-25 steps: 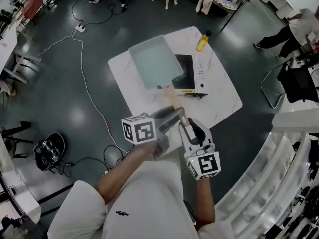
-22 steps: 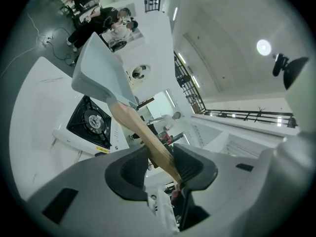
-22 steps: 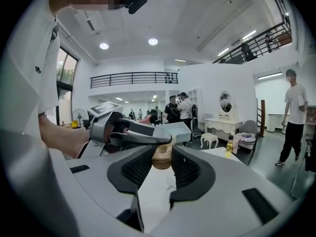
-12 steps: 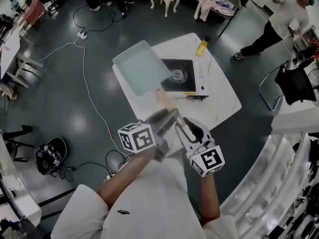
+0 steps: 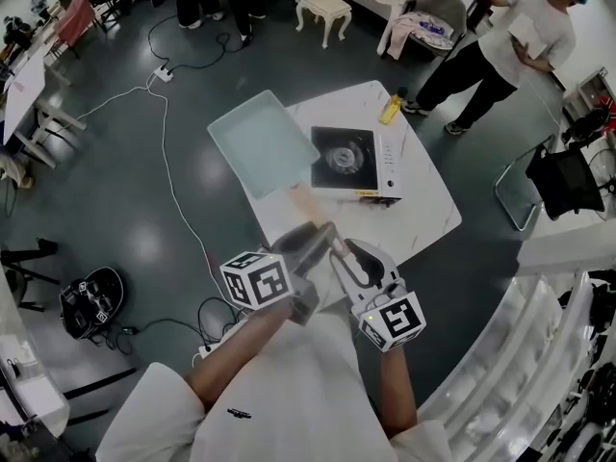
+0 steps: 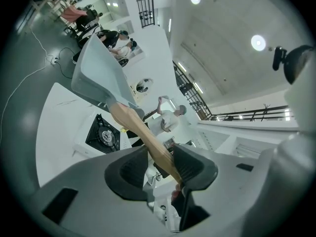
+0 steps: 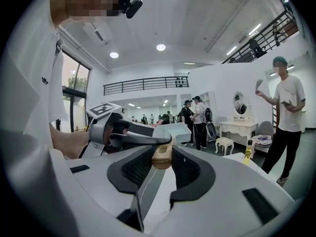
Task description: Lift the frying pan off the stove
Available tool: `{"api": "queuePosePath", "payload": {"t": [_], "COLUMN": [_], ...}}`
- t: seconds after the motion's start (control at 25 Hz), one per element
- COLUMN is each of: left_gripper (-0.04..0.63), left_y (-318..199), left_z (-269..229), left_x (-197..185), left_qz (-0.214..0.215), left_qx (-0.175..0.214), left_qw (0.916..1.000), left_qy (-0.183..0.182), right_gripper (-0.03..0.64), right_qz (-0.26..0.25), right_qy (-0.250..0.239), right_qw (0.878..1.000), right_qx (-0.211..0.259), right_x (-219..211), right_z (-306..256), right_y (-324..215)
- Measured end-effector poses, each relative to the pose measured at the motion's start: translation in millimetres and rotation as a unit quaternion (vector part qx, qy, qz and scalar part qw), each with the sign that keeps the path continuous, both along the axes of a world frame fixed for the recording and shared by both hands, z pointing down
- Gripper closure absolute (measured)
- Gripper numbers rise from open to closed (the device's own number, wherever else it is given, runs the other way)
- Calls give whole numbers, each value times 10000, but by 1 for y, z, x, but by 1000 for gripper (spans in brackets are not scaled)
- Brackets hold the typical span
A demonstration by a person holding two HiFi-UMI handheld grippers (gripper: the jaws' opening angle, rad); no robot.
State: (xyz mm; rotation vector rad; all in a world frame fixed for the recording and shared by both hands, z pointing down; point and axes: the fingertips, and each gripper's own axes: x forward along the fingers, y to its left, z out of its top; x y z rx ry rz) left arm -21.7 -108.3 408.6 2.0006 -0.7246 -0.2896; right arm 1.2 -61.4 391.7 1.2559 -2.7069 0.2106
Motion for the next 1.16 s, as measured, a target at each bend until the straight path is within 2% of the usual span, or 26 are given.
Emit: {"api": "queuePosePath", "payload": {"t": [1.16], "left_gripper": [439], "left_y": [21], "left_z": [2], "left_x": [4], "left_qz": [132], "left_qx": [-41], "left_qw": [9999], "left_qy": [16], "right_gripper": [503], "right_qz": [38], "right_qy": [56], "right_qw": [10000], "right_qx": [18], "right_x": [3], "right_z": [0], "right_y": [22]}}
